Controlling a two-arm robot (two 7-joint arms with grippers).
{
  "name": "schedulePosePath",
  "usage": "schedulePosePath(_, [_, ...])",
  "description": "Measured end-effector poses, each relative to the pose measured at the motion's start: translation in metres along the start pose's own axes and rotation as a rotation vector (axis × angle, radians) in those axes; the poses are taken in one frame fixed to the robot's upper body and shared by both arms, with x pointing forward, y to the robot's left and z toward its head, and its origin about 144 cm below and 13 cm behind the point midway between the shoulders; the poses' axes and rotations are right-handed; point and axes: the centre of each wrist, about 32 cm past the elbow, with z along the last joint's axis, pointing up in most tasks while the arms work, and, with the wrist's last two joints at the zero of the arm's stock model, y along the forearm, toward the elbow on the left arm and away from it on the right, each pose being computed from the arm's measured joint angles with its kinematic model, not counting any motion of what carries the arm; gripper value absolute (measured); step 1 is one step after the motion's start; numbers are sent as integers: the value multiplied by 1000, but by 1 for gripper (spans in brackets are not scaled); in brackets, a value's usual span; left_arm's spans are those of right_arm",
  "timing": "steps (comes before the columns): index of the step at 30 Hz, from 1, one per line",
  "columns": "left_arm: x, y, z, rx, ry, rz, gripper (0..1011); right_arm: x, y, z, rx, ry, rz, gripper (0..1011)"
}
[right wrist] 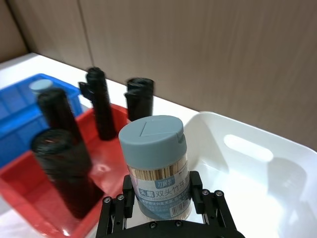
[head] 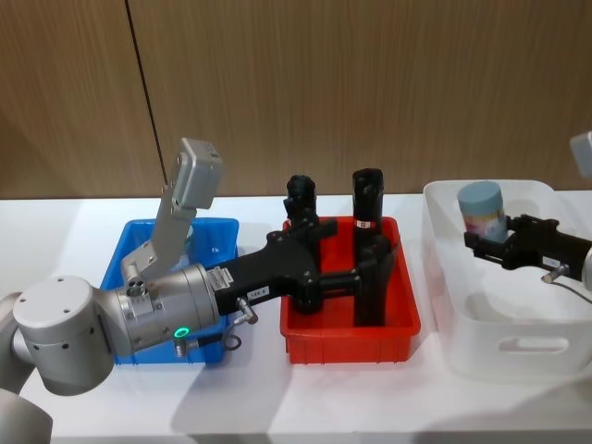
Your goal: Pick the cotton swabs from the blue box and place them into the white box.
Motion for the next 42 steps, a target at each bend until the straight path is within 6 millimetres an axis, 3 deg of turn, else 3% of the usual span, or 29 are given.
schedulePosePath(8, [0,0,0,0,0,0,1003,14,9,-12,-48,29,-56,692])
schedulePosePath(19, [0,0,0,0,0,0,1003,25,14,-24,-82,51,-93,999])
schedulePosePath(32, [-1,0,-1,2,-5,14,1003,25,15,-28,-81,52,-101,1002])
schedulePosePath(42, [-7,-4,-5,13,-49,108,1003,1,13,-34,-25,23,-119,1002])
